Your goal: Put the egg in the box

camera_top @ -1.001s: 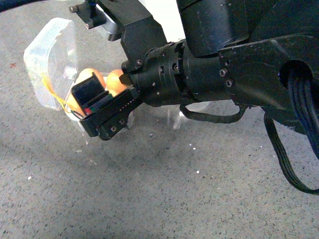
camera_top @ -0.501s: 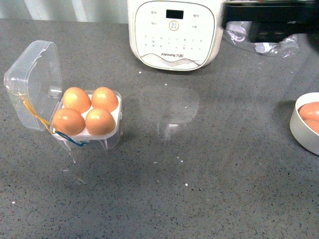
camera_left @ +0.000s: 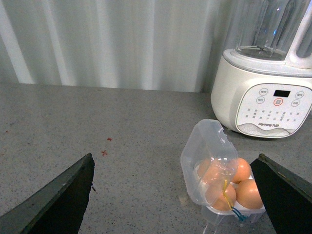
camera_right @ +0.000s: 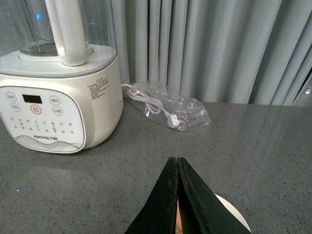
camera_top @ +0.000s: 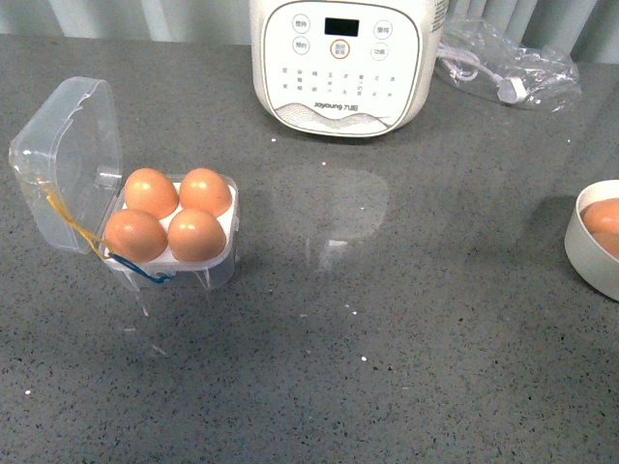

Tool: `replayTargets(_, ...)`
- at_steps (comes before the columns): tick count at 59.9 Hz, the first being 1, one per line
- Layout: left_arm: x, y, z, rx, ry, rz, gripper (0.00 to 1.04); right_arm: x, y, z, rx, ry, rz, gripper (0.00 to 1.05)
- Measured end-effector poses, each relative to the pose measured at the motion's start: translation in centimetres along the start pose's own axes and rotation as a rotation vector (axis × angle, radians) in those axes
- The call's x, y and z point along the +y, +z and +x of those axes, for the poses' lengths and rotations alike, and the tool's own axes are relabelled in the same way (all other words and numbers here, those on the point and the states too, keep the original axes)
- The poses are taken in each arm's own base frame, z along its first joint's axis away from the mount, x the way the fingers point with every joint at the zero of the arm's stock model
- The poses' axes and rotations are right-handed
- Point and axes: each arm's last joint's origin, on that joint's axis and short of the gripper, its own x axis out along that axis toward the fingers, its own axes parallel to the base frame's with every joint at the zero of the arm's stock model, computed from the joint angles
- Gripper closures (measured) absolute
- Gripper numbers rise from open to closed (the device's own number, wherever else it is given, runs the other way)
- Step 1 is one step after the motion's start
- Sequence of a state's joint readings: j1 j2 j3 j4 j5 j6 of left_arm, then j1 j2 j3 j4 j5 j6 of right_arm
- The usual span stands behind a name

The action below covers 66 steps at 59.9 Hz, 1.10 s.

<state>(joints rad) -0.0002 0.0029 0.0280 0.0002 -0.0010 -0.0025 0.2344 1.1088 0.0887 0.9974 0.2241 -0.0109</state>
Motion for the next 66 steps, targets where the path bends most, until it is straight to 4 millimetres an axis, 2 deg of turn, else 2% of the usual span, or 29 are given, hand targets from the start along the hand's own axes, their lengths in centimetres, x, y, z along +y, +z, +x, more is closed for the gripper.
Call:
replayTargets(13, 0.0, 0.0, 0.0, 0.0, 0.0, 0.0, 0.07, -1.7, 0.0, -2.2, -0.004, -0.004, 0.003, 1.02)
replayTargets(31, 0.0, 0.0, 0.0, 0.0, 0.0, 0.0, 0.07, -3.3, 0.2, -3.9, -0.013, -0.007, 0.005, 1.02)
replayTargets(66, 0.0, 0.0, 0.0, 0.0, 0.0, 0.0, 0.07, -3.4, 0.6, -6.0, -0.029, -0.009, 0.006, 1.02)
